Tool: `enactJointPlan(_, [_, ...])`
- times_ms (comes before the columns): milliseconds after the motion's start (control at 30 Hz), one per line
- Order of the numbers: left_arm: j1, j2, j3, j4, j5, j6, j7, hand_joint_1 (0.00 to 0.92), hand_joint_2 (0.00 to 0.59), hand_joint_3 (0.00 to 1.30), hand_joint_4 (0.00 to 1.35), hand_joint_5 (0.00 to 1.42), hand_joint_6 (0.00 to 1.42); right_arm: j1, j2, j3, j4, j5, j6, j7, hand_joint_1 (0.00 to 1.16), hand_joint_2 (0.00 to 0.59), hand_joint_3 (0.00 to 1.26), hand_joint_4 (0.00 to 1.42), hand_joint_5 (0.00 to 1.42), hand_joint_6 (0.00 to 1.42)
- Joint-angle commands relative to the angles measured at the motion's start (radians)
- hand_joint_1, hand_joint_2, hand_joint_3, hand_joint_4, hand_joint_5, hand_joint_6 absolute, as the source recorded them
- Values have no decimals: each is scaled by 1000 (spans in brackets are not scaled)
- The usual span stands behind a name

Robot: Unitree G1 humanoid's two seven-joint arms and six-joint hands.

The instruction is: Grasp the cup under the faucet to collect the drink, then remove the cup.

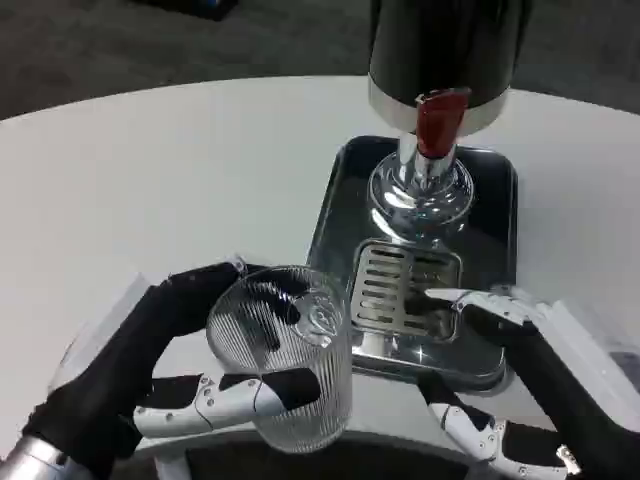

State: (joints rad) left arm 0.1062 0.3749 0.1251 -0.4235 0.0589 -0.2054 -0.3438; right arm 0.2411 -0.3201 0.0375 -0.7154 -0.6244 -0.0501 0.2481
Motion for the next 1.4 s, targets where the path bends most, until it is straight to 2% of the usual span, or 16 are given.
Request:
enactJointPlan(33, [-5,5,2,-3,5,-17,12,615,71,793,920,1057,771,12,5,-2,0,7,0,-9,619,455,299,240,221,98])
enactJointPlan(733, [-41,12,27,42,-5,-23,17,614,71,793,936,1057,771,0,12,13,8,2,8,-8,618,455,299,240,223,98])
enactJointPlan(900, [-91,32,59,114,11,-69,37,614,71,793,940,1057,777,-2,14,14,10,1,9,-10,618,455,299,240,223,98])
enactJointPlan(1133, [-201,77,72,260,82,-147,86,614,70,793,940,1057,792,10,16,13,7,2,8,-15,618,455,299,240,223,98])
enactJointPlan(1333, [-324,104,43,415,160,-222,138,614,70,793,940,1057,793,34,12,-5,-6,10,4,-19,618,455,299,240,223,98])
enactJointPlan(1400, [-376,95,14,473,203,-242,168,614,70,793,940,1057,793,39,11,-10,-8,13,1,-20,618,455,299,240,223,98])
